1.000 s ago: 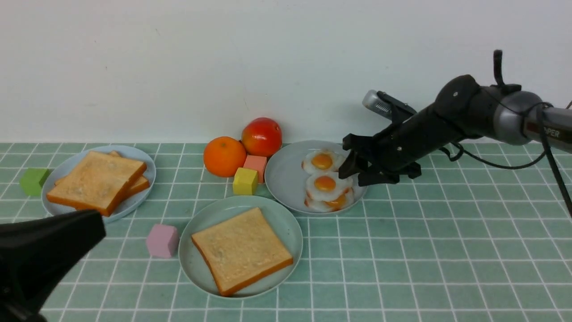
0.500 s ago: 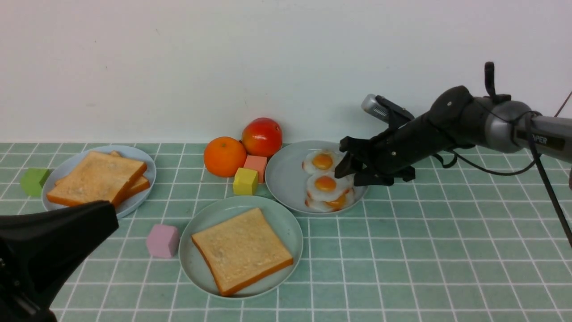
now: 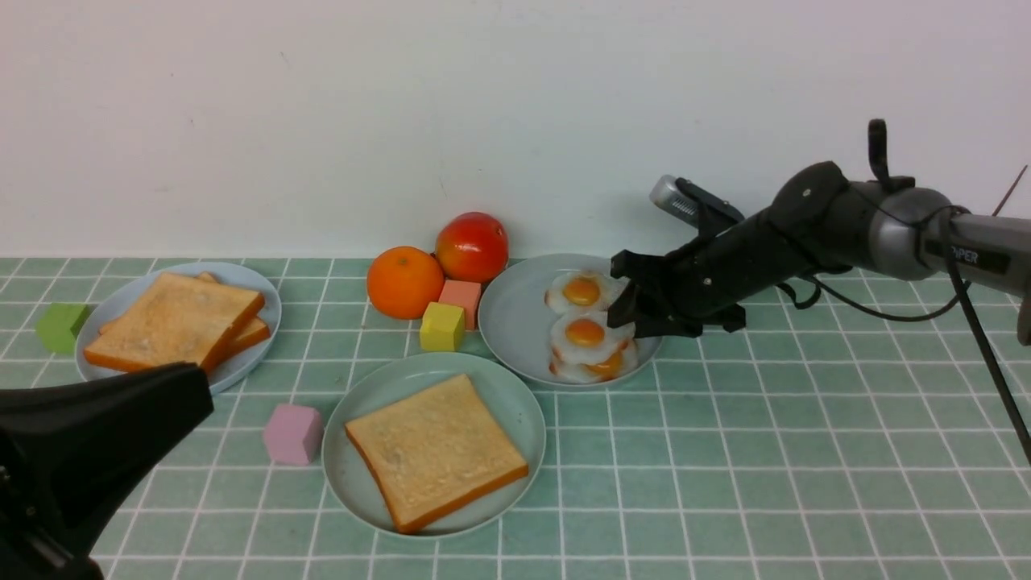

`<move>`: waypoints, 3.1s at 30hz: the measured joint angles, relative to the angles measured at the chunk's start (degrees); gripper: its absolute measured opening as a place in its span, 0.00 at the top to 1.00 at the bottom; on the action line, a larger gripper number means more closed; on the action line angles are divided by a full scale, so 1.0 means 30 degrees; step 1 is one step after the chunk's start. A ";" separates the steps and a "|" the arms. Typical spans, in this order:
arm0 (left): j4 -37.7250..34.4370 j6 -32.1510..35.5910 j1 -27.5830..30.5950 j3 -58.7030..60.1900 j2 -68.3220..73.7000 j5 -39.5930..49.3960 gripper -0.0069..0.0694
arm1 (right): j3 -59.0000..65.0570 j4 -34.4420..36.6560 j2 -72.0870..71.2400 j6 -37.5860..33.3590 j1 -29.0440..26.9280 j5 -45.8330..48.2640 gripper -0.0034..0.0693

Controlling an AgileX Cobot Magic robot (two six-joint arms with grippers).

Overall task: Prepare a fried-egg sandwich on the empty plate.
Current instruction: Use the right arm to grab a fried egg, then use the right arm to place the fried egg on the slice of bread in the middle, then use the left arm to grab a slice of bread

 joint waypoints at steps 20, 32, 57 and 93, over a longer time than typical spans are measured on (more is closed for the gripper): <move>0.1162 0.0018 0.0000 0.0000 0.0000 0.5180 0.93 | 0.0095 -0.0135 -0.5393 -0.1067 0.0142 0.2943 0.88; 0.2395 0.0000 0.0000 0.0000 0.0000 0.6540 0.93 | 0.0095 0.1840 -0.4889 -0.1582 0.4975 0.6389 0.88; 0.1984 -0.0037 0.0000 0.0000 0.0000 0.6375 0.92 | 0.0095 0.3701 -0.0667 -0.2512 0.5306 0.2627 0.74; -0.7436 1.2988 0.8742 -0.9160 1.7225 0.6944 0.93 | 0.8298 -1.3659 -2.0786 0.4361 0.6257 0.8441 0.95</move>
